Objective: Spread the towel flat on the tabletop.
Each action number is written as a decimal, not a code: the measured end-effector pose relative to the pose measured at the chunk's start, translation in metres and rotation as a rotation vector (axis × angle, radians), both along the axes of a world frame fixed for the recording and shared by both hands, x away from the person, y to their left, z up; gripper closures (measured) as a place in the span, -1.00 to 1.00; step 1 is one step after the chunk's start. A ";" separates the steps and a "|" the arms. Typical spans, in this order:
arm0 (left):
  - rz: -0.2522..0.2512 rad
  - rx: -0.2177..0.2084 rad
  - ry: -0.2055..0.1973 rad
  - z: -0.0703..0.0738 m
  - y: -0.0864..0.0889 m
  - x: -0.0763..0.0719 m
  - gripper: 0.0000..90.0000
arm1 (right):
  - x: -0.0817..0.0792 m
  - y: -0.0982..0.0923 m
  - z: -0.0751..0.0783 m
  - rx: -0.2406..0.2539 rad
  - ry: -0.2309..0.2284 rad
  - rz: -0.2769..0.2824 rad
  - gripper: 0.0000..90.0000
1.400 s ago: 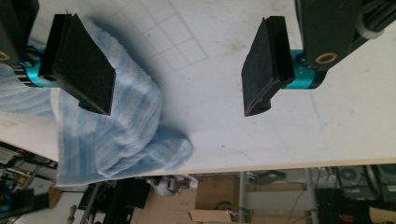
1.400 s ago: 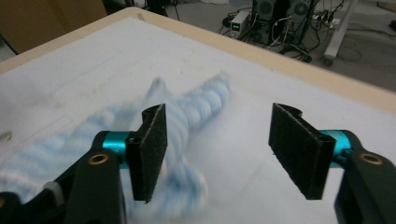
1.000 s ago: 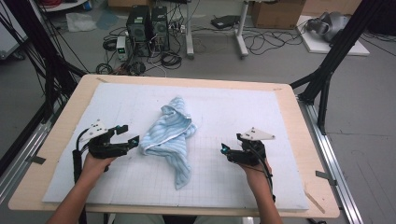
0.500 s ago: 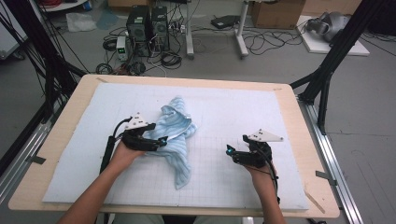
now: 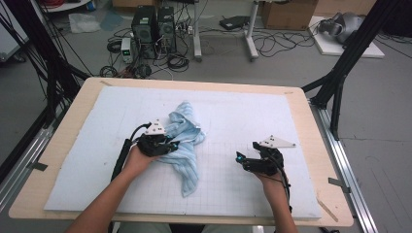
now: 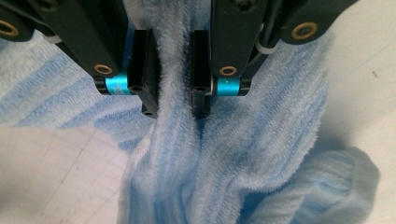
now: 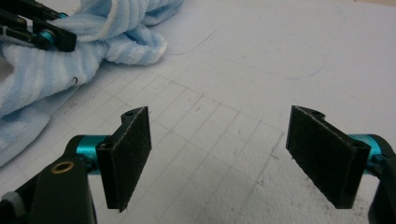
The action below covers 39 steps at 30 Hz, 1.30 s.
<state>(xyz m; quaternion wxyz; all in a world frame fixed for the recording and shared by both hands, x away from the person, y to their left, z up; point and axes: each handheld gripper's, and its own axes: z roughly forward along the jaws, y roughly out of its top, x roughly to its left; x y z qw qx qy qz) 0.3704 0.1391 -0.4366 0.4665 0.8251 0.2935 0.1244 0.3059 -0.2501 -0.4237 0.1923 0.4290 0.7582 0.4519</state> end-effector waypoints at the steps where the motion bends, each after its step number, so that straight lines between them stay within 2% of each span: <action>1: 0.015 -0.027 -0.007 0.003 0.005 0.000 0.75 | 0.000 0.000 0.000 0.002 0.001 -0.001 -0.52; 7: 0.043 -0.091 -0.021 0.011 0.015 -0.001 0.78 | 0.001 0.004 -0.002 -0.003 0.012 0.005 -0.52; 8: 0.053 -0.130 -0.027 0.014 0.019 -0.002 0.78 | 0.002 0.005 -0.002 -0.001 0.014 0.006 -0.52; 9: 0.053 -0.130 -0.027 0.014 0.019 -0.002 0.78 | 0.002 0.006 -0.003 0.001 0.013 0.010 -0.52; 10: 0.059 -0.189 -0.027 0.016 0.027 -0.004 0.78 | 0.002 0.008 -0.003 0.005 0.019 0.009 -0.52; 11: 0.059 -0.189 -0.027 0.016 0.027 -0.004 0.77 | 0.003 0.009 -0.003 0.006 0.020 0.013 -0.52; 12: 0.073 -0.239 -0.026 0.017 0.035 -0.006 0.77 | 0.003 0.010 -0.004 0.005 0.018 0.014 -0.52; 15: 0.125 -0.292 -0.036 0.015 0.051 -0.011 0.76 | 0.005 0.016 -0.005 0.014 0.028 0.021 -0.52; 17: 0.145 -0.297 -0.045 0.015 0.057 -0.012 0.74 | 0.006 0.021 -0.006 0.010 0.032 0.027 -0.52; 18: 0.187 -0.308 -0.051 0.013 0.069 -0.015 0.73 | 0.007 0.024 -0.007 0.006 0.030 0.034 -0.52; 20: 0.198 -0.310 -0.049 0.012 0.075 -0.015 0.69 | 0.008 0.029 -0.008 -0.001 0.037 0.040 -0.52; 21: 0.231 -0.327 -0.061 0.010 0.085 -0.018 0.69 | 0.008 0.032 -0.008 -0.005 0.041 0.046 -0.52; 24: 0.297 -0.348 -0.069 0.006 0.099 -0.020 0.68 | 0.009 0.039 -0.009 -0.011 0.044 0.055 -0.52; 25: 0.318 -0.337 -0.068 0.005 0.104 -0.020 0.68 | 0.011 0.042 -0.010 -0.013 0.044 0.060 -0.52; 26: 0.318 -0.337 -0.068 0.005 0.104 -0.020 0.68 | 0.011 0.042 -0.010 -0.013 0.044 0.060 -0.52; 27: 0.369 -0.336 -0.077 0.003 0.112 -0.022 0.66 | 0.012 0.049 -0.010 -0.016 0.050 0.063 -0.52; 28: 0.391 -0.339 -0.071 0.002 0.116 -0.022 0.62 | 0.013 0.053 -0.010 -0.016 0.047 0.067 -0.52; 29: 0.391 -0.339 -0.071 0.002 0.116 -0.022 0.54 | 0.014 0.058 -0.011 -0.017 0.050 0.072 -0.52; 32: 0.441 -0.328 -0.081 0.002 0.127 -0.025 0.36 | 0.020 0.074 -0.012 -0.025 0.056 0.097 -0.52; 33: 0.441 -0.328 -0.081 0.002 0.127 -0.025 0.25 | 0.023 0.079 -0.012 -0.025 0.052 0.107 -0.52; 35: 0.452 -0.310 -0.084 0.002 0.134 -0.027 0.17 | 0.030 0.091 -0.013 -0.024 0.047 0.119 -0.52; 37: 0.466 -0.301 -0.080 0.001 0.138 -0.028 0.01 | 0.038 0.103 -0.013 -0.019 0.045 0.125 -0.56; 38: 0.466 -0.301 -0.080 0.001 0.138 -0.028 -0.04 | 0.043 0.109 -0.014 -0.027 0.036 0.131 -0.62; 39: 0.460 -0.322 -0.081 0.000 0.142 -0.030 -0.04 | 0.047 0.115 -0.013 -0.022 0.039 0.138 -0.68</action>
